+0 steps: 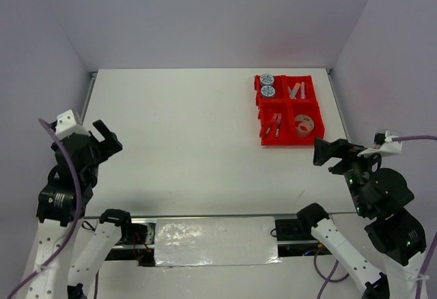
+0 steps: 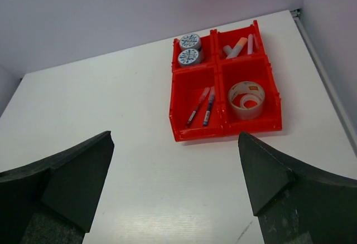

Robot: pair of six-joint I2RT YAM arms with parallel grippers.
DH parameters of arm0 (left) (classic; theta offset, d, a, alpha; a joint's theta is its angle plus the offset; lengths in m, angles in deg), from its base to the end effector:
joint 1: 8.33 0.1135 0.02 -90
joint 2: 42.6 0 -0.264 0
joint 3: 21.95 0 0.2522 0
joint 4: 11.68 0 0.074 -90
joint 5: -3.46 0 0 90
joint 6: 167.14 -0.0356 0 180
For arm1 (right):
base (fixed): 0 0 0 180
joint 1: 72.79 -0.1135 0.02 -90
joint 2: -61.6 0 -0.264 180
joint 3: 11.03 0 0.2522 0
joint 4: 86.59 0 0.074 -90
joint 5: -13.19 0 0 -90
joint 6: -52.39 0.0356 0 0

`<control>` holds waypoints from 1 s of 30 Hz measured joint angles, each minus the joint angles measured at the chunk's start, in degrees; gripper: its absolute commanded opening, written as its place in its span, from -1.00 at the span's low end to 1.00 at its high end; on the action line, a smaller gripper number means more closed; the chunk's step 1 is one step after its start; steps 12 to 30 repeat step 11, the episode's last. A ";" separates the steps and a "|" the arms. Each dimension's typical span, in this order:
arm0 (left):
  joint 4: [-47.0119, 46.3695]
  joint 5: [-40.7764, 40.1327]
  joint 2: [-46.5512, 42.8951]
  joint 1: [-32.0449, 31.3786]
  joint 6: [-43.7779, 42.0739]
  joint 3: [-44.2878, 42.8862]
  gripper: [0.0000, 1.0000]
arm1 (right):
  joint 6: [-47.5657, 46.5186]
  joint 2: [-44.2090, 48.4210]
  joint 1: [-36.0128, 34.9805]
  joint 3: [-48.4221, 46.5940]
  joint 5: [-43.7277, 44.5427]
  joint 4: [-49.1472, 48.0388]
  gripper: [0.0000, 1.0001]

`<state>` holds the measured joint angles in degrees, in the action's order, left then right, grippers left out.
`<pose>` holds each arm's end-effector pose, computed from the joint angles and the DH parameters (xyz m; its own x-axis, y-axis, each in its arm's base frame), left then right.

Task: Sort the stationery into containers
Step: Reset both arms

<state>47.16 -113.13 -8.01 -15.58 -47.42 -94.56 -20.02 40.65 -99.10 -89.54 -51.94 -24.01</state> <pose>0.1015 0.0032 0.3811 -0.1564 -0.4270 -0.8906 -0.4372 0.8385 -0.3252 0.0197 -0.0069 0.4114 -0.0828 0.2649 -0.9607 -0.0016 0.9640 0.2660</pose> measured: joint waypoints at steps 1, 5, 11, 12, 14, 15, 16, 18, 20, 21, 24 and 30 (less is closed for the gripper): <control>0.24 0.15 -1.64 0.00 0.00 0.66 0.99 | -0.24 0.44 -0.11 -0.17 0.59 0.61 0.99; 1.03 0.92 -5.64 0.00 0.02 1.97 0.99 | -1.05 0.98 -1.27 -0.15 2.27 2.80 0.99; 0.96 1.40 -6.12 0.00 0.07 2.84 0.99 | -1.46 1.44 -1.70 1.38 2.64 3.08 0.99; 0.96 1.40 -6.12 0.00 0.07 2.84 0.99 | -1.46 1.44 -1.70 1.38 2.64 3.08 0.99; 0.96 1.40 -6.12 0.00 0.07 2.84 0.99 | -1.46 1.44 -1.70 1.38 2.64 3.08 0.99; 0.96 1.40 -6.12 0.00 0.07 2.84 0.99 | -1.46 1.44 -1.70 1.38 2.64 3.08 0.99; 0.96 1.40 -6.12 0.00 0.07 2.84 0.99 | -1.46 1.44 -1.70 1.38 2.64 3.08 0.99; 0.96 1.40 -6.12 0.00 0.07 2.84 0.99 | -1.46 1.44 -1.70 1.38 2.64 3.08 0.99; 0.96 1.40 -6.12 0.00 0.07 2.84 0.99 | -1.46 1.44 -1.70 1.38 2.64 3.08 0.99; 0.96 1.40 -6.12 0.00 0.07 2.84 0.99 | -1.46 1.44 -1.70 1.38 2.64 3.08 0.99; 0.96 1.40 -6.12 0.00 0.07 2.84 0.99 | -1.46 1.44 -1.70 1.38 2.64 3.08 0.99; 0.96 1.40 -6.12 0.00 0.07 2.84 0.99 | -1.46 1.44 -1.70 1.38 2.64 3.08 0.99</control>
